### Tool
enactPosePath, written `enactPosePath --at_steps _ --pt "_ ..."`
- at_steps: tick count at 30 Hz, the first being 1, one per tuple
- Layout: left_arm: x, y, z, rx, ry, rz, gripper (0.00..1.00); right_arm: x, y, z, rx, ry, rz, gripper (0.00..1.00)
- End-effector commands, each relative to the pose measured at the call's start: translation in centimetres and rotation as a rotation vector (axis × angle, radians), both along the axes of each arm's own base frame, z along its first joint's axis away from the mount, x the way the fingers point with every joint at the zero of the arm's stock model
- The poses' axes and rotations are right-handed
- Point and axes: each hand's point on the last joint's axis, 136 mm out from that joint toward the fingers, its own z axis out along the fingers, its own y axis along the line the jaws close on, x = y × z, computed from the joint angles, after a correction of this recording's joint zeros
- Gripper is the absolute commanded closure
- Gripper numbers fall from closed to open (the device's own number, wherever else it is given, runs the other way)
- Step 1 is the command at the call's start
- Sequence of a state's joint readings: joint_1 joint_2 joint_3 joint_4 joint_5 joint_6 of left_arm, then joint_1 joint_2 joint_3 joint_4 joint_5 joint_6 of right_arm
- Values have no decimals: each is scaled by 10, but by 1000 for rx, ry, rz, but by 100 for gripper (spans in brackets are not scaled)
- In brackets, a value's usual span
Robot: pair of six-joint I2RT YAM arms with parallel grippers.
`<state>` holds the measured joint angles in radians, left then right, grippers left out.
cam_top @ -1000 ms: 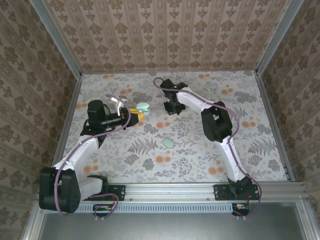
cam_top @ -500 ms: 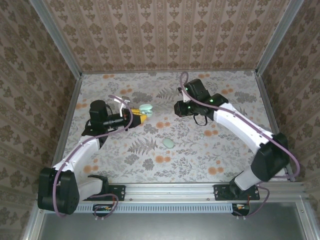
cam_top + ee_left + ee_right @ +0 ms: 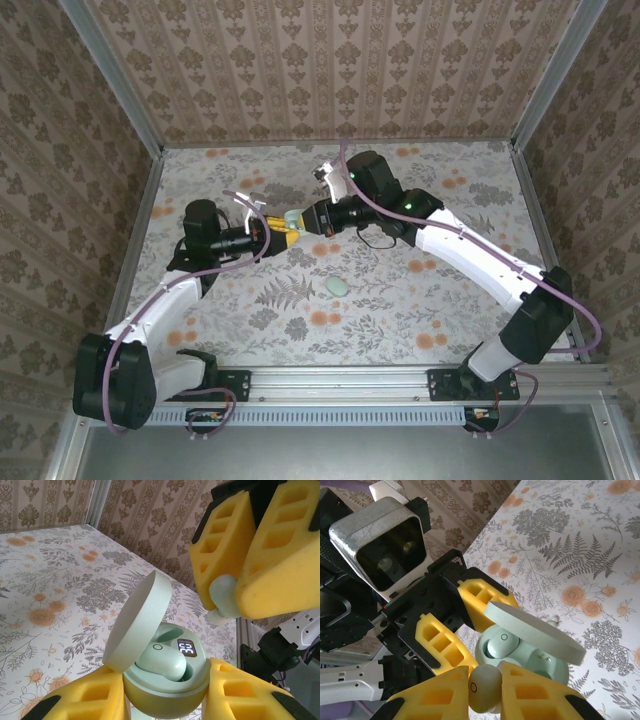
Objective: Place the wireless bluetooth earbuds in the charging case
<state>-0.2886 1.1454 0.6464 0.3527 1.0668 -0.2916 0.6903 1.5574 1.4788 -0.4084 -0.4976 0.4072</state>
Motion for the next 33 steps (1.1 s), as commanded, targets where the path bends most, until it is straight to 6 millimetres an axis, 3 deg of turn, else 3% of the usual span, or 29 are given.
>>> enactPosePath --at_steps 1,10,18,33 --pt "-5 -3 19 -24 -75 -28 92 -1 8 13 30 -10 45 82" --pt "-8 -2 21 -26 -83 -32 92 -2 9 -2 -9 15 74 83" --pt "-10 -2 24 -31 -88 -39 92 10 -7 -21 -57 26 31 83" --pt "-14 -5 35 -46 -147 -58 92 2 -3 -17 0 68 65 83"
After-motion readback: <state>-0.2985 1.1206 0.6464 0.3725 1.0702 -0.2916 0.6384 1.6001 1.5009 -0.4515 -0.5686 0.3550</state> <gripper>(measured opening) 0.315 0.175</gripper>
